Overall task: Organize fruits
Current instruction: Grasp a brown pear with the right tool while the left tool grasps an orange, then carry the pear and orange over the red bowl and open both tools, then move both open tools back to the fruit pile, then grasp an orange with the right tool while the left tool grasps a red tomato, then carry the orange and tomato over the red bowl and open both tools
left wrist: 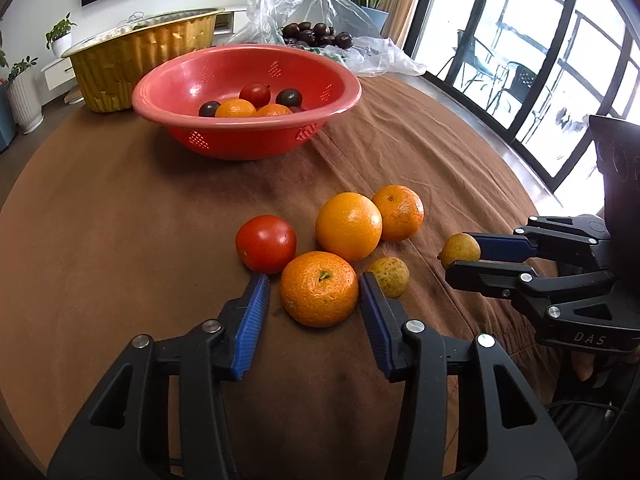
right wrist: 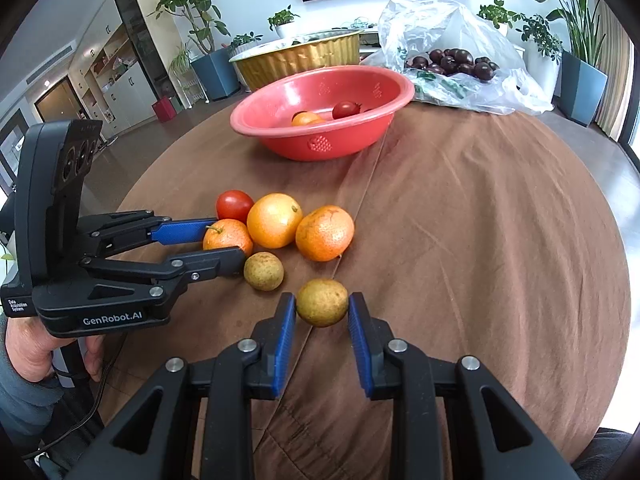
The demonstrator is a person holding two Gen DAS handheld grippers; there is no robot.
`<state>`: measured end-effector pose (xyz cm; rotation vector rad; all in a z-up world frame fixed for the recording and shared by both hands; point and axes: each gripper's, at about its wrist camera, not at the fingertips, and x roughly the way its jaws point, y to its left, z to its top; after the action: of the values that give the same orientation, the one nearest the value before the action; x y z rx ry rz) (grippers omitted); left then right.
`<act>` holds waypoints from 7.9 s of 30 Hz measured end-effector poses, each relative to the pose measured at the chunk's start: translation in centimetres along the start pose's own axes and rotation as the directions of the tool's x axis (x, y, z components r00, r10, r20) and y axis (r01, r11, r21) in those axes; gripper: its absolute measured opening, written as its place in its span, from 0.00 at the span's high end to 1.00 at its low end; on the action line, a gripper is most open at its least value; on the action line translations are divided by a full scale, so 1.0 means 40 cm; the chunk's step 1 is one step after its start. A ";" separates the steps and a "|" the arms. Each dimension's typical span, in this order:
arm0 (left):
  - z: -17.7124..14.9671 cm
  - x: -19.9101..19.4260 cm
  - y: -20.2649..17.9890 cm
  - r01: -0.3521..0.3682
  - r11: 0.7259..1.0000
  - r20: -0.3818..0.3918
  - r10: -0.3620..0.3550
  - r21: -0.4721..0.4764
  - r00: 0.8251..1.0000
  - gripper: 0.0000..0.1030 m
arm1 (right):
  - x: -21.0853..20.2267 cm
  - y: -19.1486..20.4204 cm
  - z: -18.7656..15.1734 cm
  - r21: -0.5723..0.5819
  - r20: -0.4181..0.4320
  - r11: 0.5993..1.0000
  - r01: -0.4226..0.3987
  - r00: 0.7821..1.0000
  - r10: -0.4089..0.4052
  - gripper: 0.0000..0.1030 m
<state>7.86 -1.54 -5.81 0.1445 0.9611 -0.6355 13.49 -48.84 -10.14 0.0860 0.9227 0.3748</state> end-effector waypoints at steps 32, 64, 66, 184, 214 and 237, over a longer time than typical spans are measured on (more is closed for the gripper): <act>0.254 -0.148 0.133 -0.055 0.998 0.153 0.055 -0.006 0.987 0.64 | -0.128 -0.089 0.242 0.025 0.154 0.999 0.046 0.987 -0.049 0.71; 0.357 0.116 0.193 -0.104 0.993 0.054 0.101 0.058 0.993 0.63 | 0.260 -0.033 0.419 -0.106 -0.055 0.991 0.082 0.995 -0.088 0.71; 0.356 0.116 0.190 -0.106 0.992 0.055 0.103 0.064 0.993 0.62 | 0.262 -0.032 0.418 -0.107 -0.055 0.991 0.084 0.994 -0.091 0.71; 0.265 -0.087 0.096 -0.046 0.977 0.029 0.041 0.209 0.999 0.70 | -0.002 -0.047 0.290 -0.169 -0.019 0.985 -0.033 0.999 0.030 0.62; 0.457 0.223 0.210 -0.043 0.986 -0.017 0.047 0.163 0.999 0.70 | 0.229 -0.005 0.414 -0.237 -0.089 0.970 0.058 0.993 -0.081 0.62; 0.456 0.126 0.203 -0.074 0.989 0.086 0.063 0.125 0.994 0.16 | 0.193 -0.011 0.411 -0.219 -0.055 0.971 0.101 0.992 -0.115 0.44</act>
<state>27.61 -4.23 -0.59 0.2628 0.8327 -0.6352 30.83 -45.11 -6.19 -0.1764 0.9433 0.3763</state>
